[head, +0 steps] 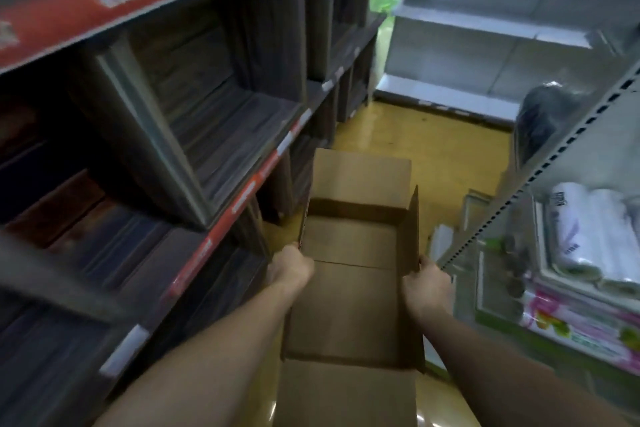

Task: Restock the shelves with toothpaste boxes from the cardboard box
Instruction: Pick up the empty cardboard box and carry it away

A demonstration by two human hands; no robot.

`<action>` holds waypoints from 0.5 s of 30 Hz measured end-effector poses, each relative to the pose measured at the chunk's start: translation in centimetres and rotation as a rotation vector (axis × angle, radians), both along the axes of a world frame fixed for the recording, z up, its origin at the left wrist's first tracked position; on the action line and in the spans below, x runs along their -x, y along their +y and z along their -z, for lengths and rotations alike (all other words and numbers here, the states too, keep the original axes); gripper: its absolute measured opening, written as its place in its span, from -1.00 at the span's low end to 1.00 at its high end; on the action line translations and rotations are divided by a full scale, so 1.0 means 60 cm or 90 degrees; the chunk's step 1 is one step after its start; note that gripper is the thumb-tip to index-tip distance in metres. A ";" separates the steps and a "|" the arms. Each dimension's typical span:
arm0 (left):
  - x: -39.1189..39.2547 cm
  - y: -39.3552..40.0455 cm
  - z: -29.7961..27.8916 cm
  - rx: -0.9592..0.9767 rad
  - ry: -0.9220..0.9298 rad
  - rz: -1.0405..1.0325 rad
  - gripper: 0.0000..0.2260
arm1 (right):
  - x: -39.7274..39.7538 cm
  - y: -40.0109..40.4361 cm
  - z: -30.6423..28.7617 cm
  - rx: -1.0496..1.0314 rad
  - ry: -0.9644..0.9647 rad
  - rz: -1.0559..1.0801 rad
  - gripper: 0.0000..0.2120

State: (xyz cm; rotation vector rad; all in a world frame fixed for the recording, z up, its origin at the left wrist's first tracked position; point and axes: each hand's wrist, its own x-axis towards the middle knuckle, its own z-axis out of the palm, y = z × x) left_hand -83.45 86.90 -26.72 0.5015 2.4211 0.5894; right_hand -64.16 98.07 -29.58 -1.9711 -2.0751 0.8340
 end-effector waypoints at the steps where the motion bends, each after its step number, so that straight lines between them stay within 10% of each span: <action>1: 0.020 0.031 0.000 0.001 -0.012 0.016 -0.59 | 0.015 0.022 0.001 -0.002 0.001 0.016 -0.70; 15: 0.172 0.373 0.064 0.057 -0.044 0.076 -0.53 | 0.140 0.296 0.083 0.047 0.012 0.108 -0.60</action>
